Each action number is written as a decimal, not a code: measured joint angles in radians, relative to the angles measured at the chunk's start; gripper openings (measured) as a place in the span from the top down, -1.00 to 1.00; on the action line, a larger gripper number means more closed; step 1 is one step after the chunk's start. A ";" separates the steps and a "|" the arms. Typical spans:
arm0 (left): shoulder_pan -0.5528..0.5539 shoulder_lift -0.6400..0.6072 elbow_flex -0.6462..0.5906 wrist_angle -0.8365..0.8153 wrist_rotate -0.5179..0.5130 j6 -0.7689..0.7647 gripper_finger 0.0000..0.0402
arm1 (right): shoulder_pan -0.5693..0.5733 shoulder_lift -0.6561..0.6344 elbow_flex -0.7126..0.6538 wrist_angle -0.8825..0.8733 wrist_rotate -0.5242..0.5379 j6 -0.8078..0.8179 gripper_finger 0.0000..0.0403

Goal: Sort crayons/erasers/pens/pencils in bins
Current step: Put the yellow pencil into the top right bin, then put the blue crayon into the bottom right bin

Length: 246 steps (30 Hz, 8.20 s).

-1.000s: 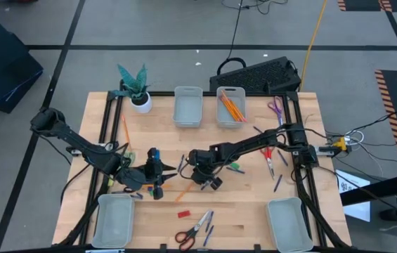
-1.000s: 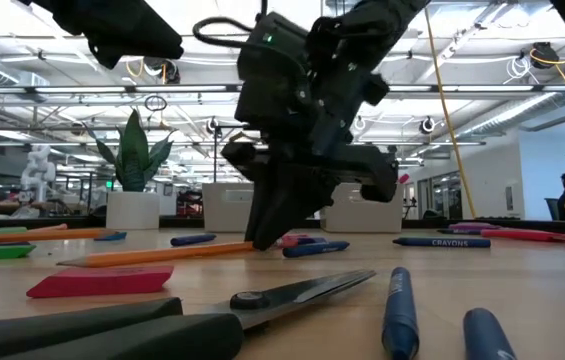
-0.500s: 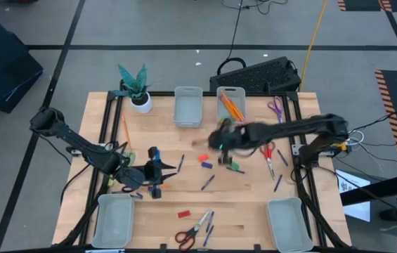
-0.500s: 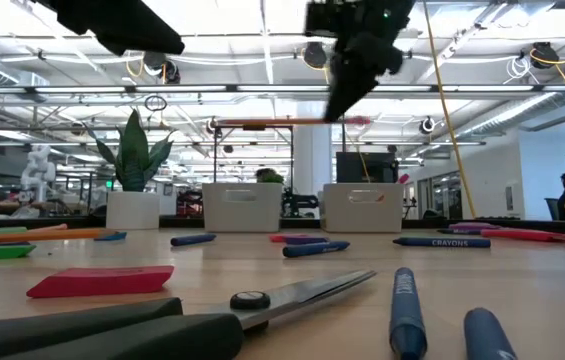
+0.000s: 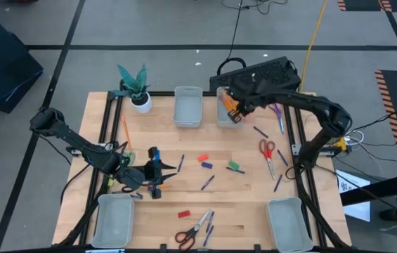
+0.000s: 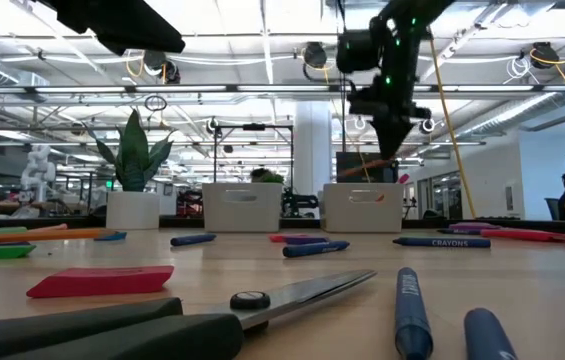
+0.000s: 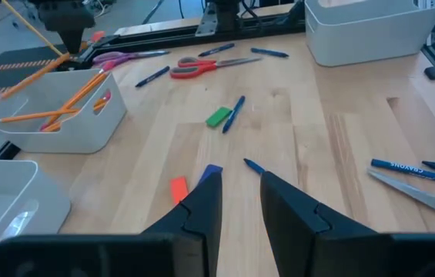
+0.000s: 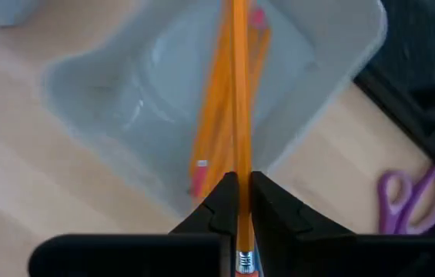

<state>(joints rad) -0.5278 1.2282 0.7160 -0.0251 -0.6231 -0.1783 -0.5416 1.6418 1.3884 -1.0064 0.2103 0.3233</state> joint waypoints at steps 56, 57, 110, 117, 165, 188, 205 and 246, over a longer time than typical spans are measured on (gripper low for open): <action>0.000 0.000 0.000 0.030 0.004 -0.001 0.53 | 0.760 0.219 -0.284 0.986 -0.290 -0.550 0.34; 0.000 0.000 0.000 0.030 0.004 -0.001 0.53 | 0.757 0.240 -0.271 0.954 -0.294 -0.576 0.35; 0.000 0.000 0.000 0.059 0.019 -0.001 0.53 | 1.308 -0.333 -0.287 0.214 -0.214 0.826 0.88; 0.000 0.000 0.000 0.060 0.019 -0.001 0.53 | 1.463 -0.314 -0.287 0.086 -0.272 1.414 0.88; 0.000 0.000 0.000 0.083 0.021 -0.001 0.53 | 0.949 -0.306 -0.874 0.900 0.140 0.156 0.22; 0.000 0.000 0.000 0.082 0.022 -0.001 0.53 | 0.855 -0.173 -0.899 0.985 0.024 0.175 0.94; 0.001 0.000 0.000 0.154 0.021 0.000 0.53 | 1.068 -0.156 -0.119 -0.023 -0.231 0.580 0.92; 0.005 0.000 0.000 0.211 0.046 0.061 0.53 | 1.371 -0.279 -0.090 -0.438 -0.024 1.525 0.30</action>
<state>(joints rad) -0.5232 1.2282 0.7161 0.1857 -0.5770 -0.1177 0.8296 1.3633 1.2986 -1.4441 0.1860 1.8488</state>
